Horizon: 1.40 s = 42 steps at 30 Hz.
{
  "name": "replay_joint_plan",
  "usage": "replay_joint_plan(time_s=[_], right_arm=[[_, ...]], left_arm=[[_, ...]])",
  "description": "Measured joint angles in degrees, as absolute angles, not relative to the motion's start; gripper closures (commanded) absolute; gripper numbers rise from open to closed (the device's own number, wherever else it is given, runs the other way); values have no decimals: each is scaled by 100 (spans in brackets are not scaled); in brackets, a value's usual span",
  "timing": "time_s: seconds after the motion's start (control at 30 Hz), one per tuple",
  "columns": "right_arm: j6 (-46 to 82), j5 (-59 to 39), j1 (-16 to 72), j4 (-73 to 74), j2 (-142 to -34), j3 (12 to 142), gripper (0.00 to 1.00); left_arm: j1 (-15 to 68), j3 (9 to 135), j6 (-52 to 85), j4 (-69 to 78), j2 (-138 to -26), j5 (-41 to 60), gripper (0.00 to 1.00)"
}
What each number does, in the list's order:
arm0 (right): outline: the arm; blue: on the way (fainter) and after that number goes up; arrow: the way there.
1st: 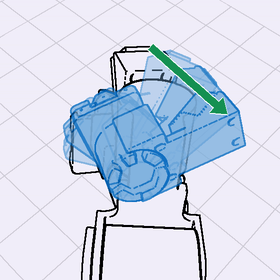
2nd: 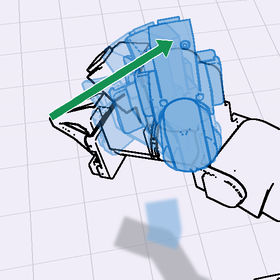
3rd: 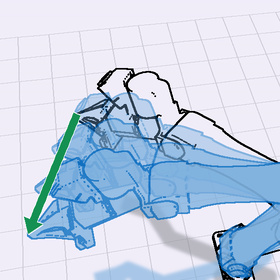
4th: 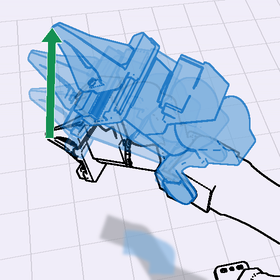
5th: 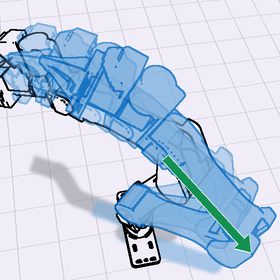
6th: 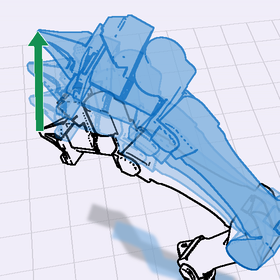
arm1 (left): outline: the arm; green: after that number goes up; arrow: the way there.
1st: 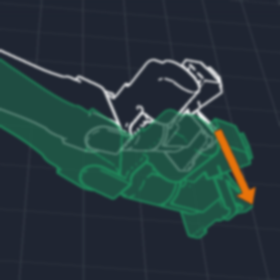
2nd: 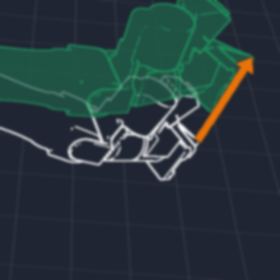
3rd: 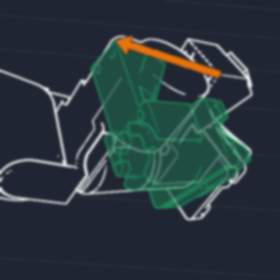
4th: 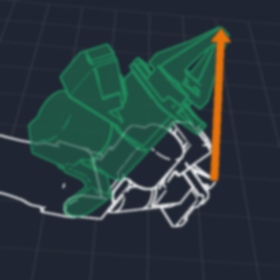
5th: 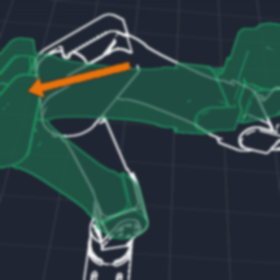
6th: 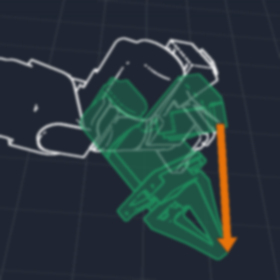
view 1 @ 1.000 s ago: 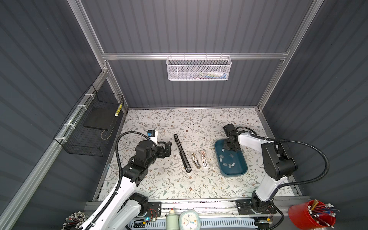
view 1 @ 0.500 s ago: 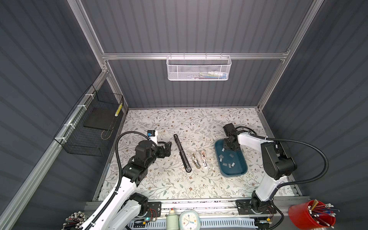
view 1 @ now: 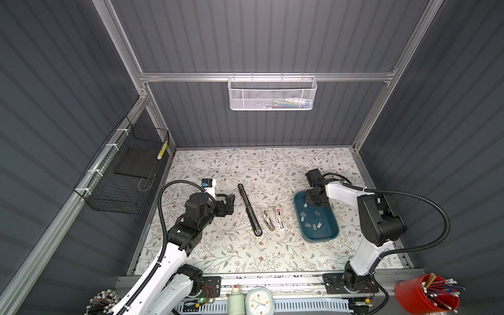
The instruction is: Load the staples into the stapler
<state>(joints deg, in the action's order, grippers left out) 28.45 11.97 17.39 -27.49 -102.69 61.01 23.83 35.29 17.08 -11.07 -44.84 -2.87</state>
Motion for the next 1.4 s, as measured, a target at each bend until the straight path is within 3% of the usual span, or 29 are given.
replay_joint_plan(time_s=[0.17, 0.3, 0.43, 0.87, 1.4], right_arm=[[2845, 1194, 1739, -2749, -10269, 6101, 85], [2862, 1199, 1739, -2749, -10269, 6101, 69], [2856, 1225, 1728, -2751, -10269, 6101, 65], [2867, 1208, 1673, -2764, -10272, 6110, 79], [2842, 1181, 1658, -2777, -10272, 6110, 86]], left_arm=[[2383, 3527, 1706, -1107, -4484, -290, 1], [2383, 3527, 1706, -1107, -4484, -287, 1], [2383, 3527, 1706, -1107, -4484, -274, 1], [2383, 3527, 1706, -1107, -4484, -268, 1], [2383, 3522, 1708, -1107, -4421, -226, 1]])
